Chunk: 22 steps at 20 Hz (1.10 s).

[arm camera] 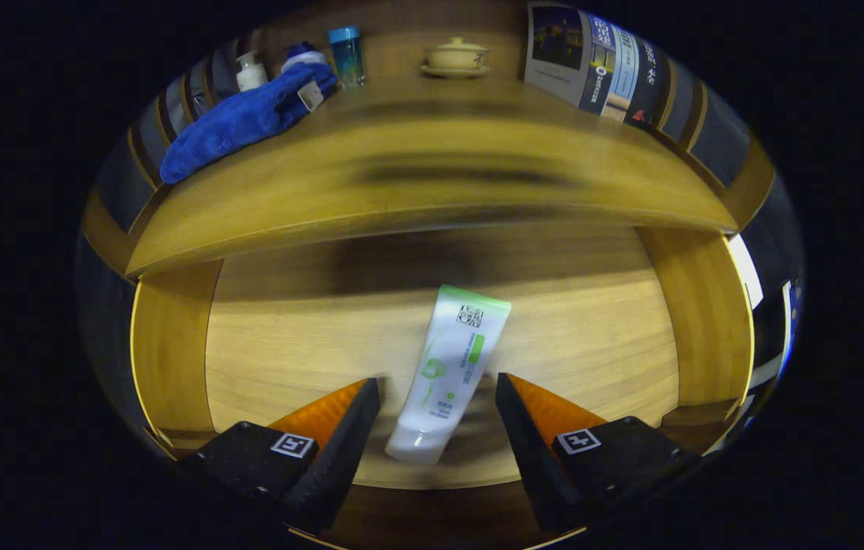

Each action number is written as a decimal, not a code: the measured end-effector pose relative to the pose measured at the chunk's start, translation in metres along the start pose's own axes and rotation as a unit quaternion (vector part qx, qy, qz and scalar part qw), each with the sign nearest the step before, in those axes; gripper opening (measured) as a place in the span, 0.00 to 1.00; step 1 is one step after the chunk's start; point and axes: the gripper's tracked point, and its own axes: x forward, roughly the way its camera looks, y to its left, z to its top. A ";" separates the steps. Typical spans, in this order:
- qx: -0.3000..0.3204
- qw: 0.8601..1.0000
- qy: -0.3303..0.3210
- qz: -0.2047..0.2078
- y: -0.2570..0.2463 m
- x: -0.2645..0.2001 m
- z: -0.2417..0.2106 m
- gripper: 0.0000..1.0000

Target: Pull open the drawer, take out the items inside it, and place them on the countertop above the cabinet.

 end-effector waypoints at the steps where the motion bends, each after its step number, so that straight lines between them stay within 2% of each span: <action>1: 0.002 1.000 0.012 -0.002 -0.002 0.002 -0.004 0.97; 4: 0.011 1.000 0.014 0.008 -0.002 0.001 -0.006 0.58; 8: 0.032 0.999 0.010 0.035 -0.002 -0.016 -0.019 0.39; 14: 0.042 0.995 -0.053 0.076 -0.007 -0.043 -0.008 0.39; 22: 0.062 0.983 -0.119 0.123 -0.027 -0.111 -0.005 0.39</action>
